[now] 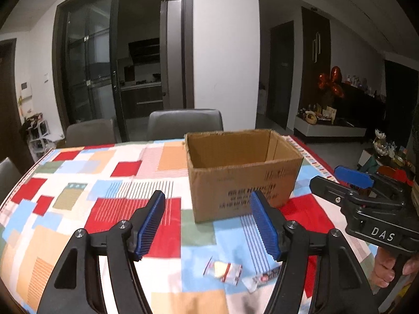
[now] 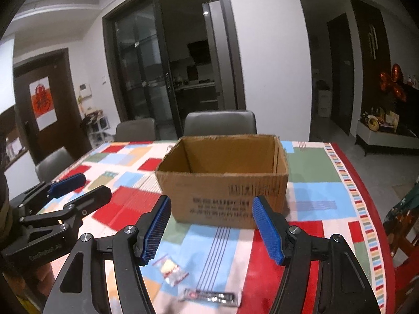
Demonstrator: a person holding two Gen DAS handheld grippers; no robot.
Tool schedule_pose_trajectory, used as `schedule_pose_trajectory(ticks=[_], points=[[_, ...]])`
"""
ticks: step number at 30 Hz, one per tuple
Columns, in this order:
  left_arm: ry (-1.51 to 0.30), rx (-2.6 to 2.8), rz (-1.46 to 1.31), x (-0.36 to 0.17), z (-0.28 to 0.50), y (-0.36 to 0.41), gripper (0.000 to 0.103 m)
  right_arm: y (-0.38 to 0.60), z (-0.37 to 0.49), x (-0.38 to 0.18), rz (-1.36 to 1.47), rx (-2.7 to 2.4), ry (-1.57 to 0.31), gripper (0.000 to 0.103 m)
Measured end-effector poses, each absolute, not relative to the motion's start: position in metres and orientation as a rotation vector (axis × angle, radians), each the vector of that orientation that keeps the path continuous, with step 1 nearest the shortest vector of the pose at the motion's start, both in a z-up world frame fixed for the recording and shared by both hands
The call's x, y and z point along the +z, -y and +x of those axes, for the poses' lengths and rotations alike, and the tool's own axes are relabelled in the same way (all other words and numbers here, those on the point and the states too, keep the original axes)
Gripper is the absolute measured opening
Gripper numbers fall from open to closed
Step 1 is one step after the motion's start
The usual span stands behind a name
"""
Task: Organize snacks
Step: 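Move both tools back toward the last two snacks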
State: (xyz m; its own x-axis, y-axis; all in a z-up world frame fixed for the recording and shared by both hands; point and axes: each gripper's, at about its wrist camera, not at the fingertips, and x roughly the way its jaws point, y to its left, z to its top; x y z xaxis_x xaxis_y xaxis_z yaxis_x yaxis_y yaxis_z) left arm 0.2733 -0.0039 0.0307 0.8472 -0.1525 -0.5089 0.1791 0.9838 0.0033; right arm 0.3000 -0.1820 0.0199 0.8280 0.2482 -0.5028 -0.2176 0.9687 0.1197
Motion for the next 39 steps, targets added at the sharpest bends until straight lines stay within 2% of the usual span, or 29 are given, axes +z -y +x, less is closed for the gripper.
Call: schedule_pose_trajectory(ticks=[15,31,39], points=[[-0.617,-0.205,0.077,-0.028,0.244,0.008,0.066,0.166,0.274,-0.029,-0.119,0.346,-0.655,0.066],[-0.846,-0.264,0.066,-0.101,0.285,0.02,0.066,0.157,0.306,-0.11,-0.232,0.488,-0.963,0.066],[-0.913,-0.298,0.097,-0.123,0.302,0.024,0.066,0.148,0.319,-0.124,-0.338,0.548,-1.006,0.066]])
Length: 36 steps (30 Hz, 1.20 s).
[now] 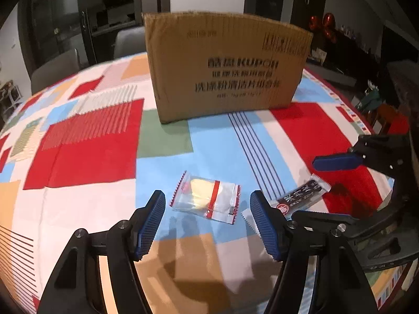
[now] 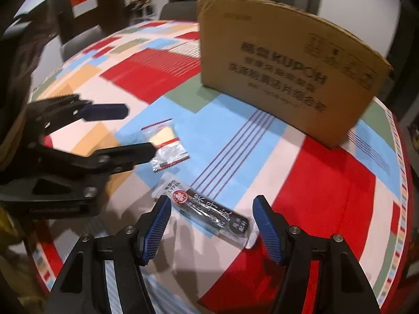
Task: Organize snacks
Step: 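Move both tools back toward the last two snacks, then grasp the clear cake packet with left tool while right tool grasps white bar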
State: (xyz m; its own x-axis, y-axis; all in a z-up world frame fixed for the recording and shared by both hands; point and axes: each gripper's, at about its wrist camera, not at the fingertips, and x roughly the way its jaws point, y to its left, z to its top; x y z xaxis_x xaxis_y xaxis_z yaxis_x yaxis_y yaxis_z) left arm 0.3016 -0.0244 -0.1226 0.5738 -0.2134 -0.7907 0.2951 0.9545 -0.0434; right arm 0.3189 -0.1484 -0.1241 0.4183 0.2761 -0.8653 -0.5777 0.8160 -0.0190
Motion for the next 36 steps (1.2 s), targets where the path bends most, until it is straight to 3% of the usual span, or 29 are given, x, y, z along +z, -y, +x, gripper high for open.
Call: schedule_pose_trajectory(ticks=[12,19,21,23,28,30,36], points=[[-0.97,-0.299,0.117,-0.144,0.325,0.03,0.069,0.13,0.329,-0.146,-0.46,0.629,-1.031,0.065],[-0.969,-0.295,0.129,-0.15,0.329,0.034,0.069,0.131,0.329,-0.148,-0.409,0.628,-1.015,0.047],[-0.958,-0.298,0.118,-0.15,0.327,0.032,0.057,0.131,0.325,-0.148,-0.408,0.623,-0.999,0.042],[-0.95,-0.302,0.115,-0.149,0.326,0.031,0.049,0.131,0.324,-0.147,-0.397,0.613,-0.995,0.03],[-0.941,-0.308,0.078,-0.148,0.324,0.025,0.039,0.133,0.323,-0.147,-0.367,0.587,-0.987,0.024],[-0.939,-0.325,0.06,-0.147,0.323,0.024,0.028,0.134,0.323,-0.147,-0.343,0.572,-0.984,0.023],[-0.923,-0.32,0.07,-0.144,0.319,0.025,0.026,0.143,0.325,-0.147,-0.225,0.507,-0.988,0.021]])
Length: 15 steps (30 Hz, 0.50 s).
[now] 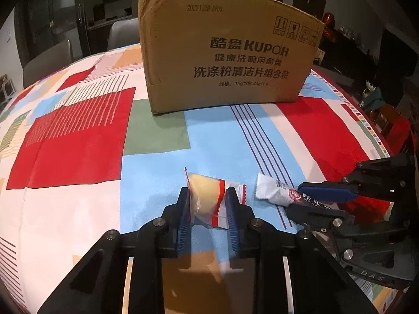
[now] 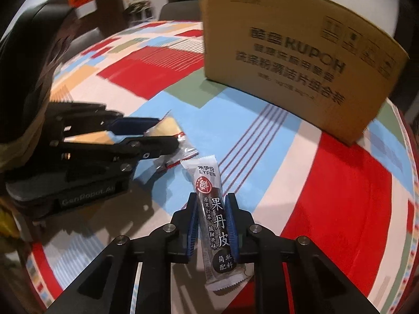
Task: Organize snacks
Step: 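Grasp the clear cake packet with left tool while right tool grasps white bar, then carry both snacks into the box and open both tools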
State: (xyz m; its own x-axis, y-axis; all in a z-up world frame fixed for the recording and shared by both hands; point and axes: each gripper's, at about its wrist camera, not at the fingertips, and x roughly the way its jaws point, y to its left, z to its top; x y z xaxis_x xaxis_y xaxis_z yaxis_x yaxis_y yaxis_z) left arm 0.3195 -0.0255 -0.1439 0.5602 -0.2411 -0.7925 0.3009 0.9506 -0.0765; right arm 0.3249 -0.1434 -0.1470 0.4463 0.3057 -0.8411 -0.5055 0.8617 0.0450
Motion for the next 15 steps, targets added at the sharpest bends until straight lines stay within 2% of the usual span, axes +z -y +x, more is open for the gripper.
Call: schedule_pose_trajectory(ticks=[15], points=[[-0.861,-0.321,0.043,-0.11,0.296,0.025,0.025,0.16,0.318,-0.119,-0.02,0.404,-0.914,0.021]])
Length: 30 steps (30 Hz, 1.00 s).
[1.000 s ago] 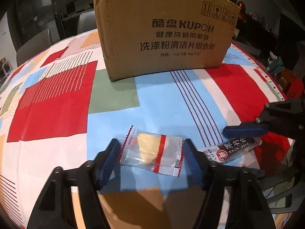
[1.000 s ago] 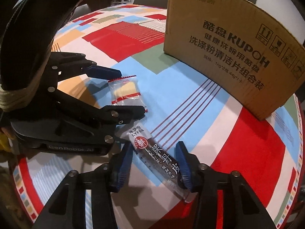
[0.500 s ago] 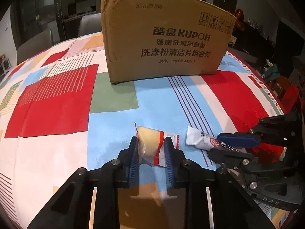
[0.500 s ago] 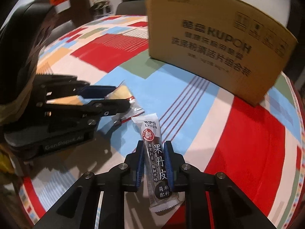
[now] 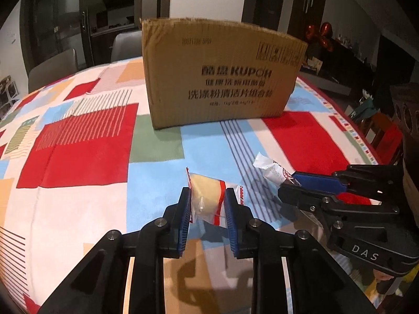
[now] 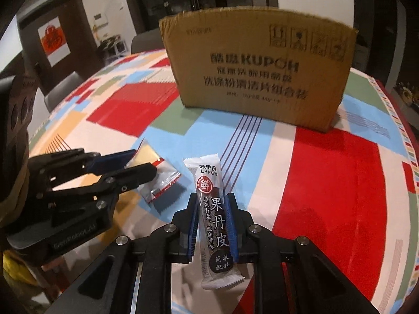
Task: Organize snacks
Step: 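Carry both snacks into the box and open both tools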
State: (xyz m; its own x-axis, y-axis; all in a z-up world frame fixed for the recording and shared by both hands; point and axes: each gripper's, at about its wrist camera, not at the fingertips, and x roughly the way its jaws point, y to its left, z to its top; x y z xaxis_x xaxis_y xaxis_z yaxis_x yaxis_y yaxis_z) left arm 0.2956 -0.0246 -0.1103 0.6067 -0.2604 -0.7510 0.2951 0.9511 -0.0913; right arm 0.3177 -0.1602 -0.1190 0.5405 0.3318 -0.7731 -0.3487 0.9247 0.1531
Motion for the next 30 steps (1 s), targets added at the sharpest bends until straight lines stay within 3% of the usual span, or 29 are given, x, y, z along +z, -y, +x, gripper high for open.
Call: schedule_pose_trajectory(ticks=[30], points=[[-0.545,-0.298,0.031,0.034,0.271,0.02,0.025,0.182,0.291,0.013,0.101,0.342,-0.58,0.021]])
